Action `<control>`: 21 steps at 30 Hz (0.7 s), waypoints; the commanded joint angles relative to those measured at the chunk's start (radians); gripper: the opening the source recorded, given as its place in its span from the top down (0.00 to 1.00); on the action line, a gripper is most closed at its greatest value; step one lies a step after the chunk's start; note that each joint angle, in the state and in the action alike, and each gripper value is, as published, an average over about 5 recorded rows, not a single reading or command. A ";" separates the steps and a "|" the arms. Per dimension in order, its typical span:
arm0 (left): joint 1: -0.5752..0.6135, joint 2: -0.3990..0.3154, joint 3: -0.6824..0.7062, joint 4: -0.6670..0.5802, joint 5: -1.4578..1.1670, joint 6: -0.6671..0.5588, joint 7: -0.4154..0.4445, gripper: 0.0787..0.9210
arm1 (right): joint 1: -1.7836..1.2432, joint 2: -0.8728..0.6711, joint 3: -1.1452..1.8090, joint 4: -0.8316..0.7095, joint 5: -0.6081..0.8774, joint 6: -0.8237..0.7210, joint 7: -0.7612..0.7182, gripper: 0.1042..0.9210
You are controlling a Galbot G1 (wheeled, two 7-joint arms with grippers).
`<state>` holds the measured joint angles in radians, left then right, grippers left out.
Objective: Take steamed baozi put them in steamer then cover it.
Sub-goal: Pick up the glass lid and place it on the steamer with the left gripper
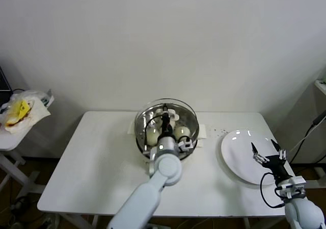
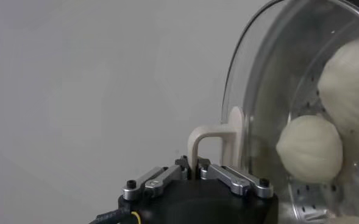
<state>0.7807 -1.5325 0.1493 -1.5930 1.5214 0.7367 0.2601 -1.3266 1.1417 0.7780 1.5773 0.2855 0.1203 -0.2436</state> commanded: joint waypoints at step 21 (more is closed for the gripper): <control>0.038 -0.025 -0.008 0.013 0.020 0.049 0.020 0.91 | 0.019 0.008 0.005 -0.034 -0.026 0.016 -0.020 0.12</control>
<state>0.8124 -1.5546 0.1412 -1.5805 1.5419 0.7357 0.2787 -1.3103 1.1480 0.7831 1.5457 0.2631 0.1356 -0.2604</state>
